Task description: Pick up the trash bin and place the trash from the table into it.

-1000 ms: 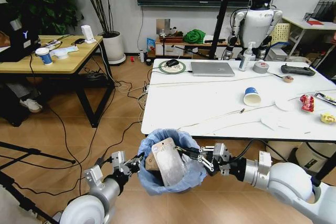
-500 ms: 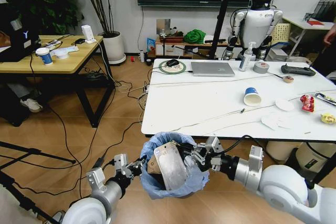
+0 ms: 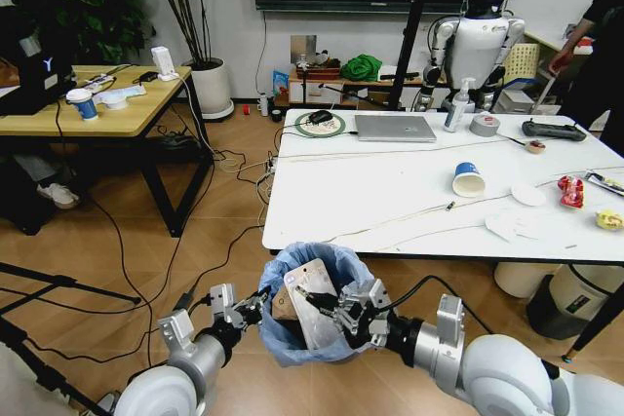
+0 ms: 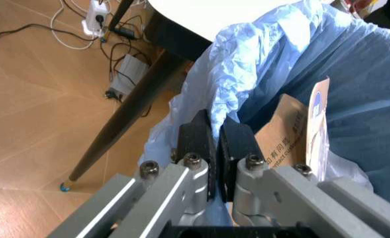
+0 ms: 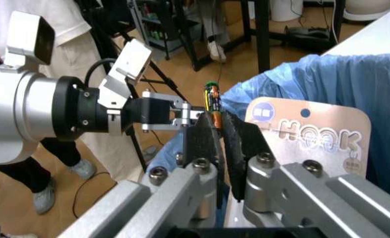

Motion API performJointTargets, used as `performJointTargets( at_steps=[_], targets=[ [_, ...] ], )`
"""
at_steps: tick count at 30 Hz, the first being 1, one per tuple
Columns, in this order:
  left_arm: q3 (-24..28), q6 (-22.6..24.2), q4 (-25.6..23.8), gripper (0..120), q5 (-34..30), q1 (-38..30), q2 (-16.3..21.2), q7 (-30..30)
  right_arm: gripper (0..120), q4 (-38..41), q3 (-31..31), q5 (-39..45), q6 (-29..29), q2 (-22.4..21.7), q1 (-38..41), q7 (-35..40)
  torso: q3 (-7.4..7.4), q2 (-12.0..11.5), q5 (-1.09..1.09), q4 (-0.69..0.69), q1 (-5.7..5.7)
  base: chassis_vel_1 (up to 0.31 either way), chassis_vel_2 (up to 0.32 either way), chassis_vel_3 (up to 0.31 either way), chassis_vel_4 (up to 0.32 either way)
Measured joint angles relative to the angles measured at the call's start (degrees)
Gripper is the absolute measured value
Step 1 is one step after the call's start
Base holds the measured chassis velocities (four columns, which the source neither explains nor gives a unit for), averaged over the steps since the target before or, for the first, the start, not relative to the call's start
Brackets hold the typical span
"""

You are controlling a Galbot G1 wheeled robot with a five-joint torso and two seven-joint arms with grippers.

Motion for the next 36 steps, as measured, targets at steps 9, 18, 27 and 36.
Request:
performJointTargets(
  at_steps=[9,18,27,36],
  targets=[
    [-0.4,0.0,-0.3,0,0.1,0.7,0.1,0.0,33,-0.4,1.5,0.3,-0.2,0.0,0.1,0.6,0.00,0.0,0.00,0.00,0.00,0.000,0.000,0.000,0.000],
    [-2.6,0.0,-1.6,0,0.3,2.8,0.2,0.0,68,-1.5,5.5,-2.2,8.3,-0.5,-1.0,6.9,0.00,0.0,0.01,0.00,0.00,0.000,0.000,0.000,0.000],
    [-4.1,0.0,-3.0,0,1.2,4.9,-0.2,0.1,98,-3.7,13.5,3.3,-0.8,4.0,6.0,19.2,0.00,0.0,0.00,0.00,0.00,0.000,0.000,0.000,0.000],
    [-5.8,0.0,-4.0,0,1.3,6.8,0.1,0.4,100,-19.6,14.8,11.9,-13.1,17.3,17.0,30.1,0.01,0.0,0.00,0.02,0.00,0.000,0.000,0.000,0.000]
  ],
)
